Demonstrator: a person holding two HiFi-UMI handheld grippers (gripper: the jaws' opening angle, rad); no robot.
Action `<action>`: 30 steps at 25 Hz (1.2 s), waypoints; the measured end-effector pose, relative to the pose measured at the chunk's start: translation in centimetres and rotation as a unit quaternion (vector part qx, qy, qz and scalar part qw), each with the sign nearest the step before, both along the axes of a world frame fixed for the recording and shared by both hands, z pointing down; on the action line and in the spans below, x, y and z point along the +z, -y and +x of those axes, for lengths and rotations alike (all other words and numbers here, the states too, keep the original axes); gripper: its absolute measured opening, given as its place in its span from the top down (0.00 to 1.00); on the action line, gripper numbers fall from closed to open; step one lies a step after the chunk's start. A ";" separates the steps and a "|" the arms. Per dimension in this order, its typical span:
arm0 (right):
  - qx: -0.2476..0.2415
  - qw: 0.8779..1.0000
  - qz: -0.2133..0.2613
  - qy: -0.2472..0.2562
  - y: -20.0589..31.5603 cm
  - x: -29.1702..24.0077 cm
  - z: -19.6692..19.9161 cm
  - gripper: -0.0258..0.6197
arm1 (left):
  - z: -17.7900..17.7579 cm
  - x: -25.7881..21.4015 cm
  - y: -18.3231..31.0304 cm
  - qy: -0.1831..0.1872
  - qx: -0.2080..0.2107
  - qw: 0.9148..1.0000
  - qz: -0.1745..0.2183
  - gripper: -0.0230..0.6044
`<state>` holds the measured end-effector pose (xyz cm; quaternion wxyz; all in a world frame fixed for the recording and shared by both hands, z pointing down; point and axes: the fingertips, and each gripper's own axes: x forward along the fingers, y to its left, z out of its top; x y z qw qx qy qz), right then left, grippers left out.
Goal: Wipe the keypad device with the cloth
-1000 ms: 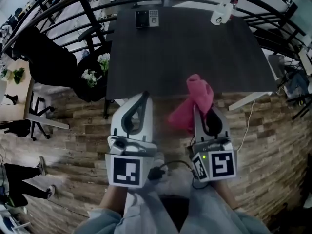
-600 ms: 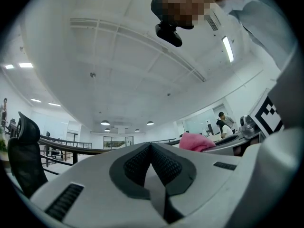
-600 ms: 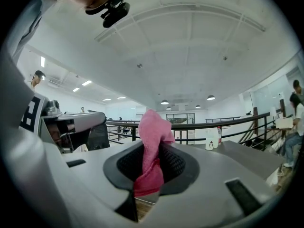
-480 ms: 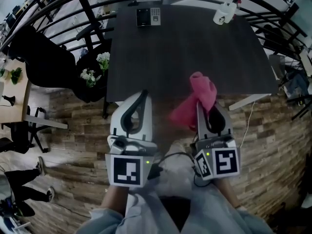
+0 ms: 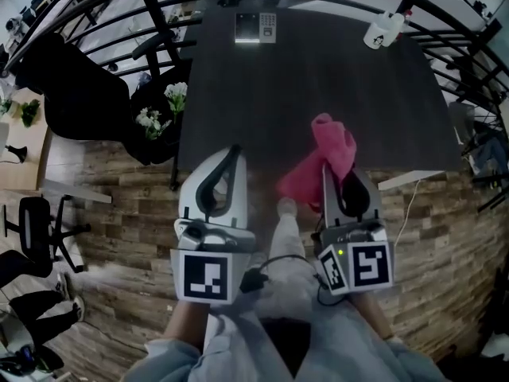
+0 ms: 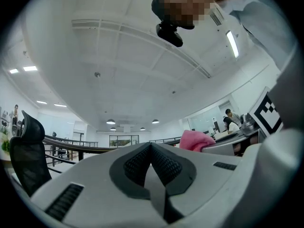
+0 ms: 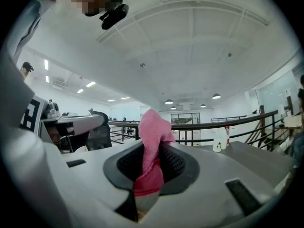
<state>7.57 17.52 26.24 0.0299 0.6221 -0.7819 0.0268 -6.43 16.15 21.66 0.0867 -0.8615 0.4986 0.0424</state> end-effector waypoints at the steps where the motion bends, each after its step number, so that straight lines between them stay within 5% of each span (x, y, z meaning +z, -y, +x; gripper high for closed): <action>1: -0.003 1.000 0.001 -0.001 0.5 0.0 0.1 0.84 | 0.1 0.0 0.5 0.000 -0.002 1.000 0.001 0.96; 24: -0.077 0.997 -0.009 -0.004 20.0 0.1 5.7 0.84 | 5.0 -0.3 17.4 -0.017 -0.083 0.996 -0.021 0.96; 30: -0.100 0.995 -0.017 -0.005 24.9 1.1 7.5 0.84 | 6.8 0.7 21.6 0.004 -0.105 0.994 -0.030 0.96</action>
